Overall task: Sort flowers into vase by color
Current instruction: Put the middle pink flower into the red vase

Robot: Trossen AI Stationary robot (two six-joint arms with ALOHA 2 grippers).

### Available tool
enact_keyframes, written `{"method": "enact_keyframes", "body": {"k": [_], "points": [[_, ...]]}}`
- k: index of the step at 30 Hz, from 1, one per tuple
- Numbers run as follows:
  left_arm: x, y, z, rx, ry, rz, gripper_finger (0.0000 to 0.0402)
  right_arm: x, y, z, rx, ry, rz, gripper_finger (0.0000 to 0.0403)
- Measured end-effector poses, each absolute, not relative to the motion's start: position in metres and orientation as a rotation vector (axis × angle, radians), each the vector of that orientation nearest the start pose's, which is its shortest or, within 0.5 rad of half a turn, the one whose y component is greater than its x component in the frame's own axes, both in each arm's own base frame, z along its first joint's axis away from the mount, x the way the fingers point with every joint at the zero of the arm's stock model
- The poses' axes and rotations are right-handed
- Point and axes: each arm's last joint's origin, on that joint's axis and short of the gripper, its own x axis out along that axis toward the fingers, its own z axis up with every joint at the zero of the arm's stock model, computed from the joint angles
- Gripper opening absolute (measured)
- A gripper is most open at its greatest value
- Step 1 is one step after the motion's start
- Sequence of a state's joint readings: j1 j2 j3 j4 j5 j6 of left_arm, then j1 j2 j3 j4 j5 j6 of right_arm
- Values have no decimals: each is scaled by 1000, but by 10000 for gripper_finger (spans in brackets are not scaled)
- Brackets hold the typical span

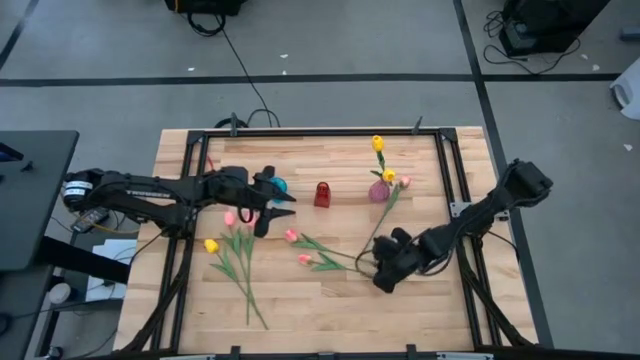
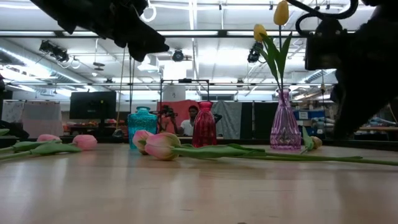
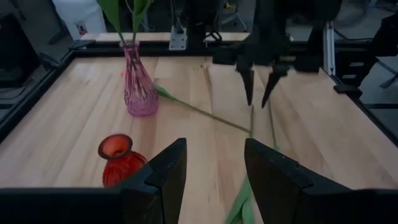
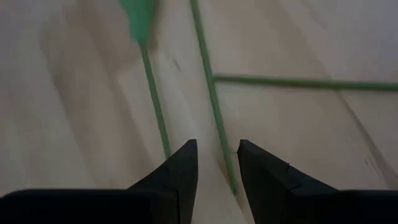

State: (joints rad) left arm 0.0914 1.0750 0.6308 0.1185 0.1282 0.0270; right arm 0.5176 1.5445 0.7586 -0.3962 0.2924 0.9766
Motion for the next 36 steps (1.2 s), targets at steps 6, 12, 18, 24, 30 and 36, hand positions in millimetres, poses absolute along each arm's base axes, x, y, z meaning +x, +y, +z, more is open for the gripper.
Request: {"method": "enact_keyframes", "body": {"k": [6, 12, 18, 24, 30, 36], "points": [[232, 18, 254, 18, 315, -45, 168, 240, 134, 131, 307, 1194, -377, 127], [231, 17, 257, 44, 301, -48, 168, 245, 132, 124, 358, 1272, -352, 89], [223, 17, 268, 69, 246, -49, 168, 248, 128, 123, 419, 1312, -326, 13], [215, 16, 271, 43, 259, -46, 168, 246, 128, 132, 412, 1245, -323, 6], [207, 13, 276, -3, 225, -78, 168, 240, 128, 164, 361, 1025, -365, 2], [207, 4, 257, -62, 176, -183, 168, 235, 125, 184, 301, 857, -424, 2]]}}
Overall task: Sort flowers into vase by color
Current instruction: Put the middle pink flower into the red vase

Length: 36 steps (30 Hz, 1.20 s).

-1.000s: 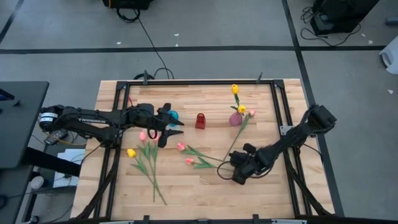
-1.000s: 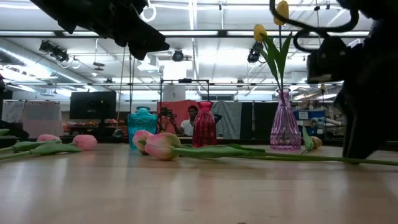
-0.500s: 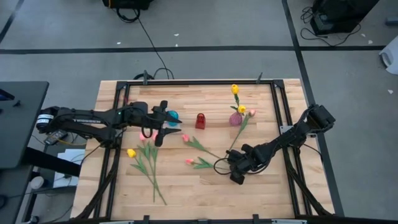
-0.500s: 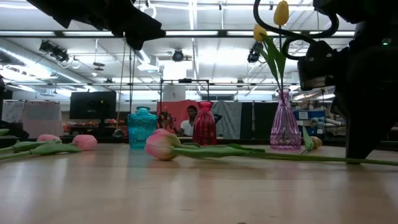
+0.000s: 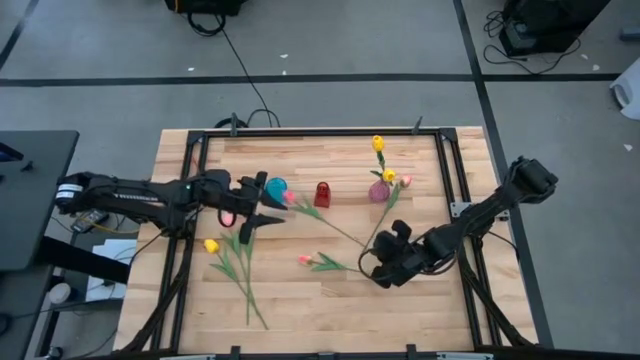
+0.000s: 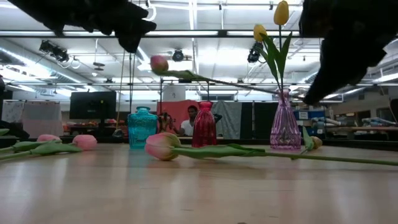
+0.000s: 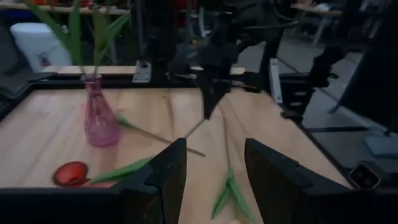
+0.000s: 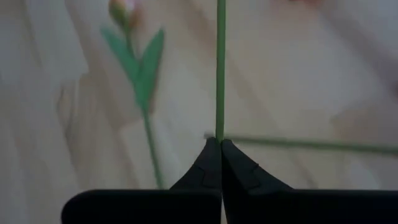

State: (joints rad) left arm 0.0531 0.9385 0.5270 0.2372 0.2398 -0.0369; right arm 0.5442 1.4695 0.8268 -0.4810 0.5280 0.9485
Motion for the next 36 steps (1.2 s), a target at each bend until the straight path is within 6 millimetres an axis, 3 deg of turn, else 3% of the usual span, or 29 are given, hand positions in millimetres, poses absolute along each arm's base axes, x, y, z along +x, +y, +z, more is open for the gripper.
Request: {"method": "enact_keyframes", "body": {"k": [7, 10, 22, 36], "points": [[209, 4, 240, -109, 134, -175, 168, 240, 119, 194, 204, 661, -532, 1], [212, 4, 241, -122, 102, -156, 168, 246, 116, 198, 178, 586, -561, 0], [243, 8, 239, -180, -135, -82, 168, 280, 104, 226, 64, 343, -487, 0], [268, 9, 265, -131, -230, -83, 168, 288, 93, 231, 57, 311, -477, 0]]}}
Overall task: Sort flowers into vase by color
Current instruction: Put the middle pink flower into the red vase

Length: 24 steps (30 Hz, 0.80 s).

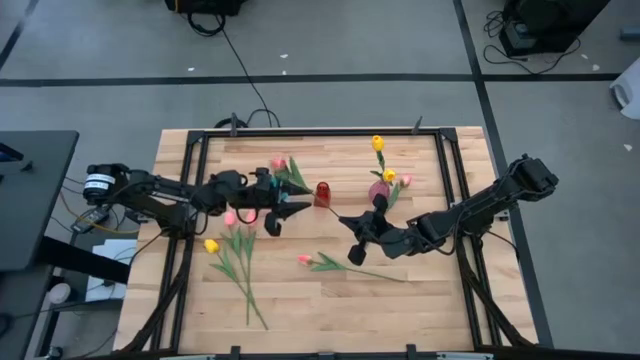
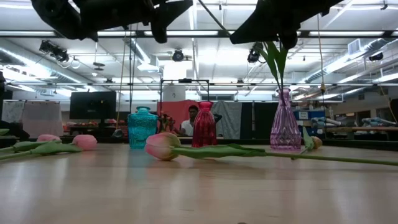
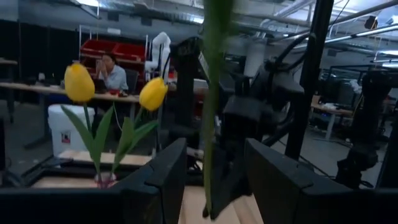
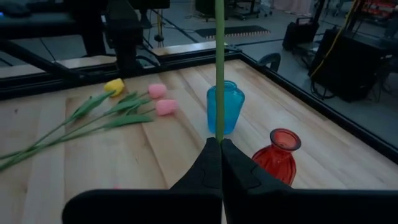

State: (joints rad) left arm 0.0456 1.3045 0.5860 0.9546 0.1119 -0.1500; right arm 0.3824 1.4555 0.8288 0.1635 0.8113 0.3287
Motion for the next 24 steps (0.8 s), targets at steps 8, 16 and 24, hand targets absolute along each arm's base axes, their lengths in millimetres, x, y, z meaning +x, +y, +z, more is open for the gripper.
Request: {"method": "enact_keyframes", "body": {"k": [8, 16, 24], "points": [[269, 15, 273, -113, -274, -44, 168, 288, 93, 231, 46, 313, -479, 0], [269, 20, 275, -115, -289, -26, 168, 288, 93, 232, 41, 312, -485, 1], [268, 24, 277, -106, -304, -45, 117, 287, 92, 231, 32, 313, -502, 3]]}}
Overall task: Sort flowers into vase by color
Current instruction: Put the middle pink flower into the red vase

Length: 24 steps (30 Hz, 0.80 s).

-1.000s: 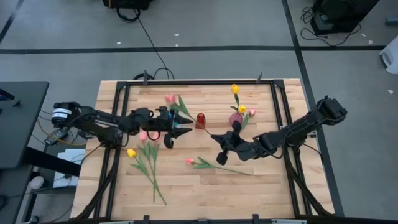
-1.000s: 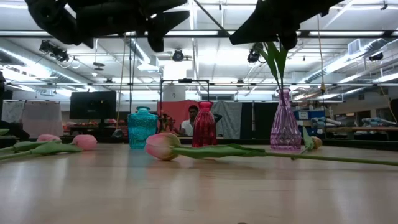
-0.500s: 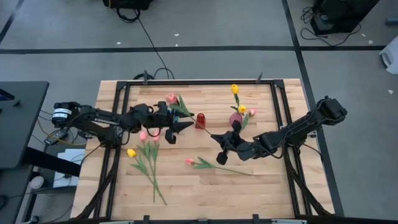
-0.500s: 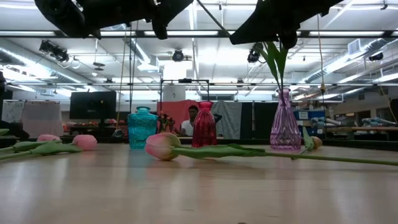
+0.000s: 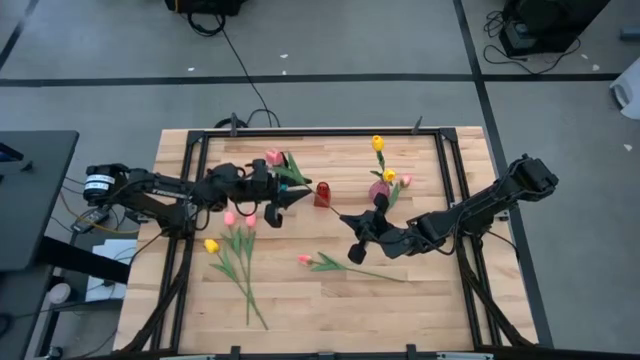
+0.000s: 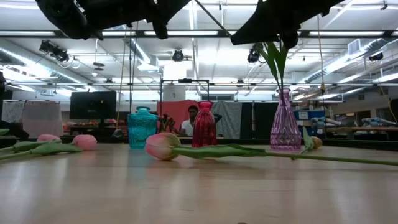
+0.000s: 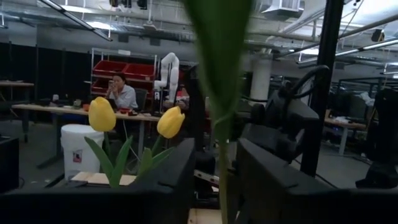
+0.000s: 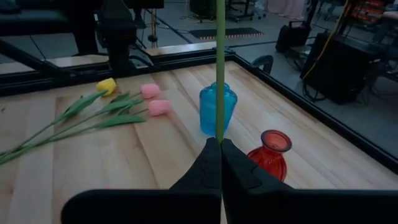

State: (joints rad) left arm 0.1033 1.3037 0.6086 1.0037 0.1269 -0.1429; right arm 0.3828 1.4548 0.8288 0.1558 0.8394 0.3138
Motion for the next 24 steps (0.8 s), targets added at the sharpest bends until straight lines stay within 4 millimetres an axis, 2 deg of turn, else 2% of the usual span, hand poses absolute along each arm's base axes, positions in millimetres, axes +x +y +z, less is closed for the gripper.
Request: {"method": "enact_keyframes", "body": {"k": [6, 9, 15, 20, 24], "points": [[267, 29, 277, -94, -301, -87, 15, 287, 92, 231, 33, 316, -497, 9], [267, 30, 277, -98, -298, -101, 12, 287, 93, 231, 40, 321, -479, 30], [266, 37, 275, -122, -270, -142, 5, 285, 95, 233, 45, 320, -466, 108], [263, 53, 268, -136, -177, -117, 3, 268, 100, 245, 87, 331, -443, 157], [261, 68, 261, -136, -114, -52, 2, 251, 102, 246, 124, 375, -483, 168]]}}
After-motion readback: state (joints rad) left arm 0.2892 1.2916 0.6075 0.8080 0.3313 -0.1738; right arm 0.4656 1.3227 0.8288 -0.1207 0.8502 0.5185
